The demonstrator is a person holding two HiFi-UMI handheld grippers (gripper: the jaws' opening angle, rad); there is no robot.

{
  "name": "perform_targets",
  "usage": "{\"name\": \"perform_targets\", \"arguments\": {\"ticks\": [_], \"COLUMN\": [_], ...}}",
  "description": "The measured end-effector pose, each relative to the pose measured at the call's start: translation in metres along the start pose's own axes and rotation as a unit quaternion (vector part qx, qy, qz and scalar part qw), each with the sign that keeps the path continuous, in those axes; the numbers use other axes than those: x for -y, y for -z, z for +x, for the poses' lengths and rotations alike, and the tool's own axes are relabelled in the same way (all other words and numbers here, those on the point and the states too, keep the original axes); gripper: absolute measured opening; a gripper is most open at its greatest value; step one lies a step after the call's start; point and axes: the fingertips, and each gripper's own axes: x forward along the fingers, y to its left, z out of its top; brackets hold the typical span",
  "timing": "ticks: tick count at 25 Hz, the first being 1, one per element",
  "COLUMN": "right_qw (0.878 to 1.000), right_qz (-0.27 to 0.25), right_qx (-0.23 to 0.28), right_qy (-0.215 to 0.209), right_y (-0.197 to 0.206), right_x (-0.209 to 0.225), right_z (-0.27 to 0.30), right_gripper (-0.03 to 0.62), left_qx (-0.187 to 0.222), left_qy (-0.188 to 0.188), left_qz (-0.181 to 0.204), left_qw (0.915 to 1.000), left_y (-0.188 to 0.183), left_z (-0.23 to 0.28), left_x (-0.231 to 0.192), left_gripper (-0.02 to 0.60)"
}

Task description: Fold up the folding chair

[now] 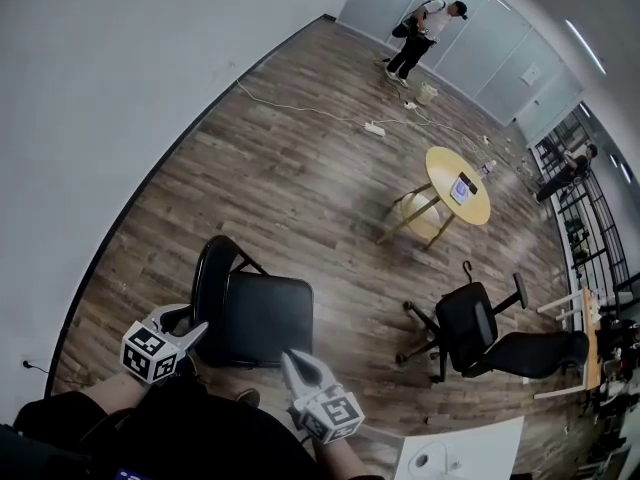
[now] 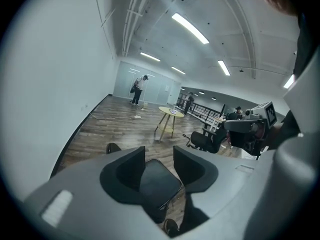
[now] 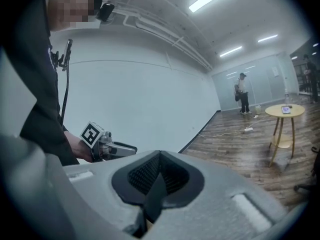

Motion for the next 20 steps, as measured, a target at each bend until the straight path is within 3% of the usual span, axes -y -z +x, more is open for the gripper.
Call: {"name": "perform_targets", "arguments": {"ticks": [5,11,20], "right_qw": [0.999,0.998,0.997], "right_qz": [0.011,0.029,0.051], "right_qx": [-0.006,-0.012,-0.027], "right_qy": [0.037,0.060,0.042], "right_y": [-0.007,-0.001,0.014], "right_x": [-0.008,-0.010,0.015], "right_z": [0.024,0.041,0.058], "right_gripper": [0.002,0.003,0.035], "left_qx": [-0.039,-0.083,-0.127], "left_qy": [0.017,0.050,0.055], "left_qz": [-0.013,0.002,0.003], "left_qw": [0.9990,0.9953,0.9904], "left_y": [0.016,0.040,0.066], "left_z": [0.007,0.021,0.039], "left_x": [-0.035,-0.053,-0.065], "left_gripper": [0.193,0.213,0.226]}}
